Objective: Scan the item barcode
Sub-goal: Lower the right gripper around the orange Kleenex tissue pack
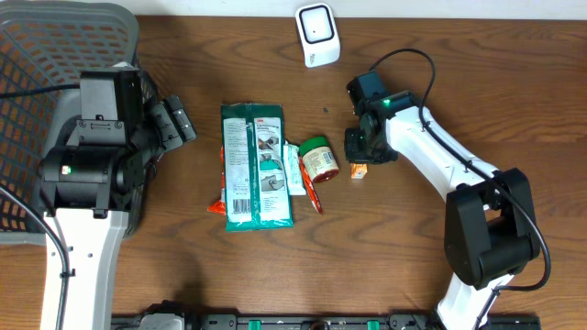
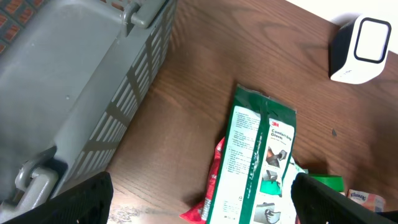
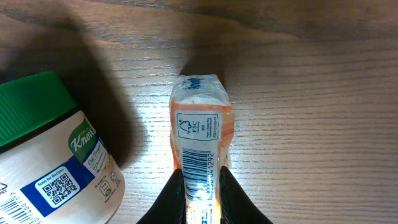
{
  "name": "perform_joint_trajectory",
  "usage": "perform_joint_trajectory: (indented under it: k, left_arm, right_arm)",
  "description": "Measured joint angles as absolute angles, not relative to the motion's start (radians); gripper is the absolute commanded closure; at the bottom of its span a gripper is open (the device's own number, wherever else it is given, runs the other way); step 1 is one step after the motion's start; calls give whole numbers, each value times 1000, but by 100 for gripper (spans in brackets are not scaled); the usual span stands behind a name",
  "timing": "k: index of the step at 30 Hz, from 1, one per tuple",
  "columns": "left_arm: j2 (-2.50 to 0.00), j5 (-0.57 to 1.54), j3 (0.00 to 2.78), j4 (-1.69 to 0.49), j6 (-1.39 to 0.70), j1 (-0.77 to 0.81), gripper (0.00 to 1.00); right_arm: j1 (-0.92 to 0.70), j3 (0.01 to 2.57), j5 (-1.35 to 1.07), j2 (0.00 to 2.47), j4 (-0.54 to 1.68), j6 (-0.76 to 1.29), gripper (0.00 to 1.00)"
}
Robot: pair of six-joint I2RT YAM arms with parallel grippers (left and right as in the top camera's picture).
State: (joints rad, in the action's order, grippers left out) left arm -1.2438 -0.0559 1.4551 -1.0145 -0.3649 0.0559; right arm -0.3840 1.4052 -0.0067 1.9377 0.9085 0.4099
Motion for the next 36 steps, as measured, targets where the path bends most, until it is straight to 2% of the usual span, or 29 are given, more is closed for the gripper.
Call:
perform_joint_trajectory:
  k: [12, 15, 19, 36]
  left_arm:
    - [-1244, -56, 1455, -1015, -365, 56, 9]
    - [-1244, -56, 1455, -1015, -365, 56, 9]
    - [-1244, -56, 1455, -1015, -365, 56, 9]
    - [-1244, -56, 1455, -1015, -365, 56, 9]
  right_arm:
    - [-384, 1405, 5, 1938, 908, 410, 85]
    - [-384, 1405, 13, 1938, 908, 410, 89]
    - [-384, 1405, 20, 1938, 908, 410, 99]
    - [-324, 1405, 150, 1904, 1044, 406, 99]
